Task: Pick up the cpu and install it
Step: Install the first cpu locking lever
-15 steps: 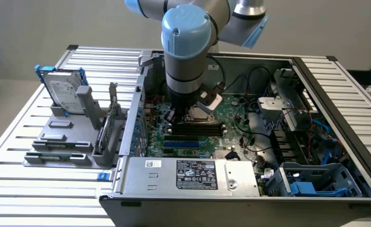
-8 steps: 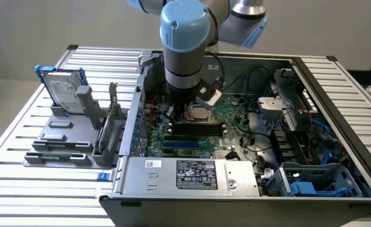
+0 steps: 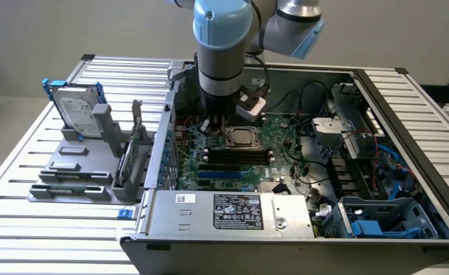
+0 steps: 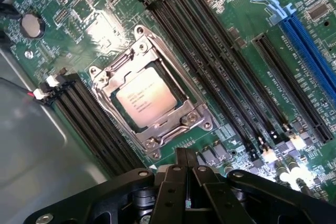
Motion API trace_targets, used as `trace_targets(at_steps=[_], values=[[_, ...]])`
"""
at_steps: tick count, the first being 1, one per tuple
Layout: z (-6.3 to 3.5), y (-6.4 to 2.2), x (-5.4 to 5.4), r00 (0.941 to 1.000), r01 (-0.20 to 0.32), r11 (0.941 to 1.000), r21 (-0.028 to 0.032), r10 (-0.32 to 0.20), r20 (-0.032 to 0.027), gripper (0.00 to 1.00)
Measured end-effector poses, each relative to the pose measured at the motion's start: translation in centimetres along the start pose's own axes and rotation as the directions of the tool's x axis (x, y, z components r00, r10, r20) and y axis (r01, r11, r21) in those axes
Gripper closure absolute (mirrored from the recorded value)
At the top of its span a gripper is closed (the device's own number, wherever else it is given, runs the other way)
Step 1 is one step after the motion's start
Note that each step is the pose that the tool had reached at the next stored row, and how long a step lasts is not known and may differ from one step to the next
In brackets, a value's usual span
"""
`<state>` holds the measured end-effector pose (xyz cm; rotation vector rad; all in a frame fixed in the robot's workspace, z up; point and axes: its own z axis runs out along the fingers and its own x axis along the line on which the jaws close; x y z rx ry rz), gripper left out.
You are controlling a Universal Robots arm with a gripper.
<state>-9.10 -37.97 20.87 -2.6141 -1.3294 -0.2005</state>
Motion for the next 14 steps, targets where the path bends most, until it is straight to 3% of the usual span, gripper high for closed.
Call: trace_targets(at_steps=[9, 14], values=[[-0.14, -0.56, 0.41, 0.9959, 0.079, 0.9968, -0.0074, -0.079, 0.0457, 0.89], [-0.15, -0.84, 0.79, 0.9909, 0.120, 0.9928, -0.0053, -0.119, 0.0616, 0.89]])
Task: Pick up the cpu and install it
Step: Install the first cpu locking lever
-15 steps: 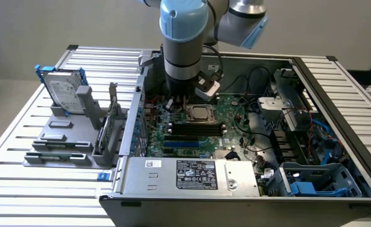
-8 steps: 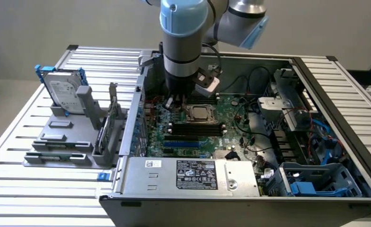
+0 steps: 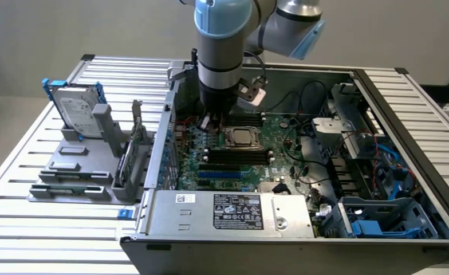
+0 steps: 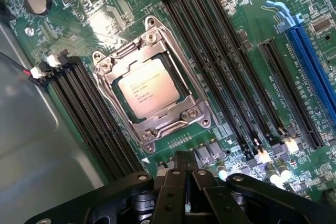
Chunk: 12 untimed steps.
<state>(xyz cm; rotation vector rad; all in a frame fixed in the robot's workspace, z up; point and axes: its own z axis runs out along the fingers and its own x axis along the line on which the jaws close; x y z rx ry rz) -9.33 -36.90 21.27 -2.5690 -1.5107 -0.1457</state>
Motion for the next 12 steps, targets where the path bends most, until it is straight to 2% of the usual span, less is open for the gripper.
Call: trace_targets(at_steps=[3, 6, 12], values=[[0.03, -0.08, 0.14, 0.9996, 0.028, 0.9996, 0.0011, -0.028, 0.0069, 0.89], [0.05, -0.14, 0.26, 0.9983, 0.058, 0.9983, 0.0004, -0.058, 0.0107, 0.89], [0.08, -0.23, 0.41, 0.9927, 0.120, 0.9927, -0.0103, -0.120, 0.0162, 0.89]])
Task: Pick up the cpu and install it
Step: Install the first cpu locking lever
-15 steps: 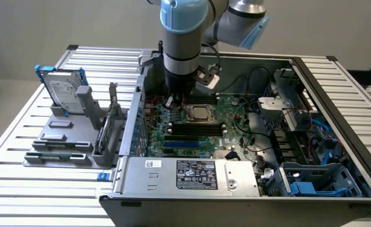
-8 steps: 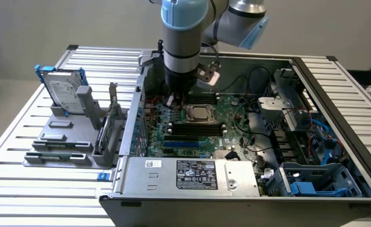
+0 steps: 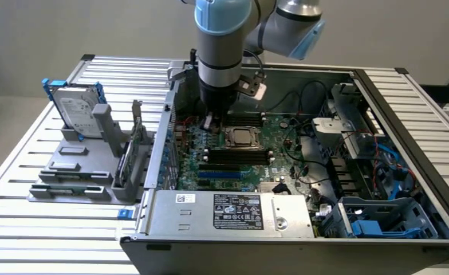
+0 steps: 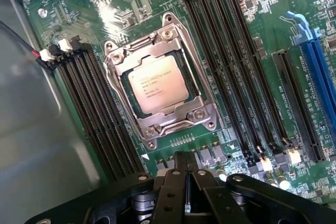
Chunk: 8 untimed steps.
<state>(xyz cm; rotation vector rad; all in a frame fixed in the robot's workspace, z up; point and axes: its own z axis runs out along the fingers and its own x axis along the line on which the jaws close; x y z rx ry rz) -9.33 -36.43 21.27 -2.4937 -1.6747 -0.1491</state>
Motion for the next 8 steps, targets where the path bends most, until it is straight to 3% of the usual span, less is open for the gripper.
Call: trace_targets(at_steps=[4, 6, 8], values=[[0.02, -0.04, 0.11, 0.9993, 0.037, 0.9993, -0.0075, -0.037, 0.0103, 0.89], [0.05, -0.10, 0.25, 0.9987, 0.044, 0.9989, -0.0147, -0.043, 0.0284, 0.89], [0.08, -0.18, 0.43, 0.9974, 0.047, 0.9985, -0.0265, -0.045, 0.0559, 0.89]])
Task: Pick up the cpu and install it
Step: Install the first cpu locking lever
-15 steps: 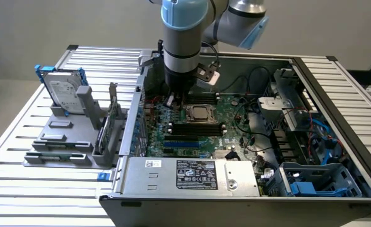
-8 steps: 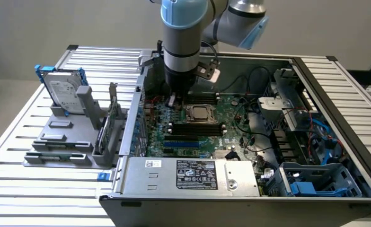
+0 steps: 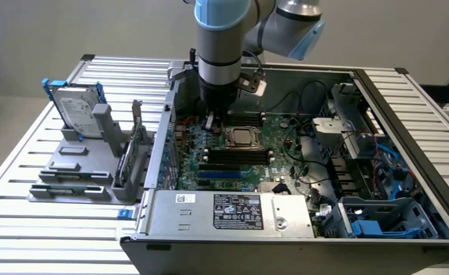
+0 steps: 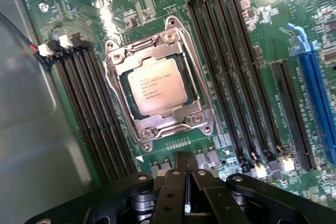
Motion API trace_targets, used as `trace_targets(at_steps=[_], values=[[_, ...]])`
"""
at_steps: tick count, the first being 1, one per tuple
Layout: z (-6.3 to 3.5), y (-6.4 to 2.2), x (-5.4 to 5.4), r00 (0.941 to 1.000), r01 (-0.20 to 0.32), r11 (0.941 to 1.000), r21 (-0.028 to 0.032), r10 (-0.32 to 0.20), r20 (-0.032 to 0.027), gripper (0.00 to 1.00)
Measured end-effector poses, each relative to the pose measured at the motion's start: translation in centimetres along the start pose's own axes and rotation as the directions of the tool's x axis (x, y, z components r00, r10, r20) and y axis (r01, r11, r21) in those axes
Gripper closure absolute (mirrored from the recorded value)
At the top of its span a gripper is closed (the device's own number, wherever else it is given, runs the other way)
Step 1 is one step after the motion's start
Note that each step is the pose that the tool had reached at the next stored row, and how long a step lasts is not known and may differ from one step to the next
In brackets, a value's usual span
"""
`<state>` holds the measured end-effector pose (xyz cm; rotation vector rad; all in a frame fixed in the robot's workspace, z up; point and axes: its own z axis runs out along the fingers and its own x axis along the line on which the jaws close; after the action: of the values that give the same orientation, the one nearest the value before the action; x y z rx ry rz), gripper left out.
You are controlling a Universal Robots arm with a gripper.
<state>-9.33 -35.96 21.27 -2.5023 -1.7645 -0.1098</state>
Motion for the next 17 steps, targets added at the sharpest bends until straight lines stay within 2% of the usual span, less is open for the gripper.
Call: trace_targets(at_steps=[1, 3, 4, 6, 9, 14, 17], values=[[0.01, -0.03, 0.1, 0.9999, 0.002, 1.0000, -0.0058, -0.002, 0.0130, 0.89], [0.03, -0.10, 0.3, 0.9994, 0.006, 0.9998, -0.0179, -0.005, 0.0343, 0.89], [0.04, -0.13, 0.4, 0.9990, 0.009, 0.9997, -0.0233, -0.008, 0.0434, 0.89], [0.06, -0.20, 0.6, 0.9983, 0.017, 0.9994, -0.0306, -0.015, 0.0567, 0.89], [0.09, -0.28, 0.8, 0.9970, 0.036, 0.9988, -0.0345, -0.034, 0.0695, 0.89], [0.13, -0.43, 1.2, 0.9936, 0.076, 0.9965, -0.0353, -0.073, 0.0863, 0.89], [0.15, -0.50, 1.4, 0.9906, 0.102, 0.9941, -0.0350, -0.099, 0.0945, 0.89]])
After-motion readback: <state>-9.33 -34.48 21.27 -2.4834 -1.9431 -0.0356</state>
